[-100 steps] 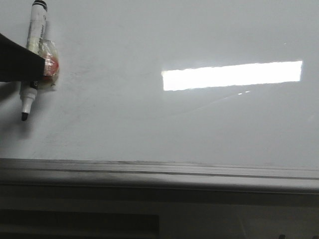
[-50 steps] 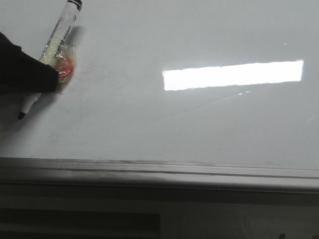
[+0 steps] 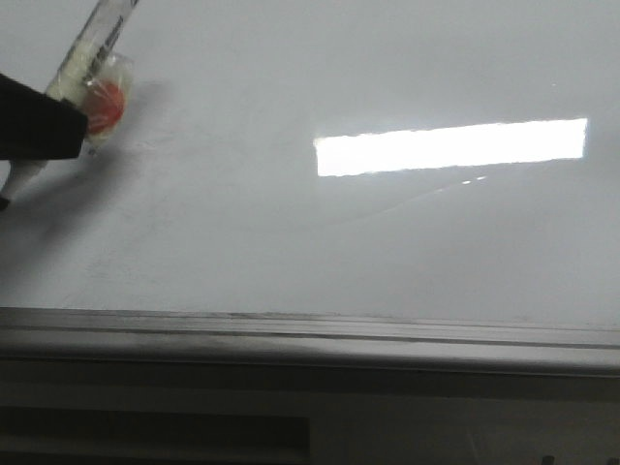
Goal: Write number 2 on whiteboard
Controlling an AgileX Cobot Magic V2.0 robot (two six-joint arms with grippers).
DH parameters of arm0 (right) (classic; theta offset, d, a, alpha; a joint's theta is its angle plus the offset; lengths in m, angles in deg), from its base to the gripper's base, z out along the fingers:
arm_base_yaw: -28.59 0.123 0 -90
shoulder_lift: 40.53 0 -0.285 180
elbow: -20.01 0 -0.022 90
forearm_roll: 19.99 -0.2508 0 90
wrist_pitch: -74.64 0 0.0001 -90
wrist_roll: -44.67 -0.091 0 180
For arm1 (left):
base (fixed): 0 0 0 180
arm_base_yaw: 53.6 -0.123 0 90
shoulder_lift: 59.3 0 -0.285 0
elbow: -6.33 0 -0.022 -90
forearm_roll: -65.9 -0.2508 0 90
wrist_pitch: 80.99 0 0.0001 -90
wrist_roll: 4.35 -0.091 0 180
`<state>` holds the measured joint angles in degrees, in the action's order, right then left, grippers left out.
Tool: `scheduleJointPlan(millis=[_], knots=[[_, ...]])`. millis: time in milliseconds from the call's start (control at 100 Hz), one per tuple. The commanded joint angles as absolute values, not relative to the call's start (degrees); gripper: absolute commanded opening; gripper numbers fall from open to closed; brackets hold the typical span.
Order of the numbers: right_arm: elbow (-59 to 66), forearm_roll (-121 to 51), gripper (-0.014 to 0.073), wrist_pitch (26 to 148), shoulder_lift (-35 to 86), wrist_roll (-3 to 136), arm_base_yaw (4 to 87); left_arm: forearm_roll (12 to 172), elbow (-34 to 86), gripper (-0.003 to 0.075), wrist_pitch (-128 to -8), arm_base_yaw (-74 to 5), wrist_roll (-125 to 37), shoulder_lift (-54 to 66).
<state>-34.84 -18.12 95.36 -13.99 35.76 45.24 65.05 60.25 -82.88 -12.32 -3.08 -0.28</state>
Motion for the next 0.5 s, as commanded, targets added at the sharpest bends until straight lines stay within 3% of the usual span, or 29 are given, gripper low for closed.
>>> scheduleJointPlan(millis=[0, 310, 410, 490], knots=[[-30.82, -18.08, -0.0057, 87.06, -9.60, 41.35, 51.53, 59.03, 58.74, -0.0019, -86.05, -9.94, -3.21, -2.71], [-25.00, -11.46, -0.0029, 77.69, 12.34, 43.55, 78.83, 38.07, 58.74, -0.0019, -86.66, -3.23, -3.21, -2.74], [-22.24, -9.19, 0.0116, 77.64, 18.24, 43.55, 84.43, 34.95, 58.74, -0.0019, -86.66, -3.23, -3.21, -1.99], [-19.72, -9.41, 0.0296, 77.64, 21.84, 43.55, 86.35, 31.48, 58.74, -0.0019, -87.23, -3.23, -3.21, -1.85]])
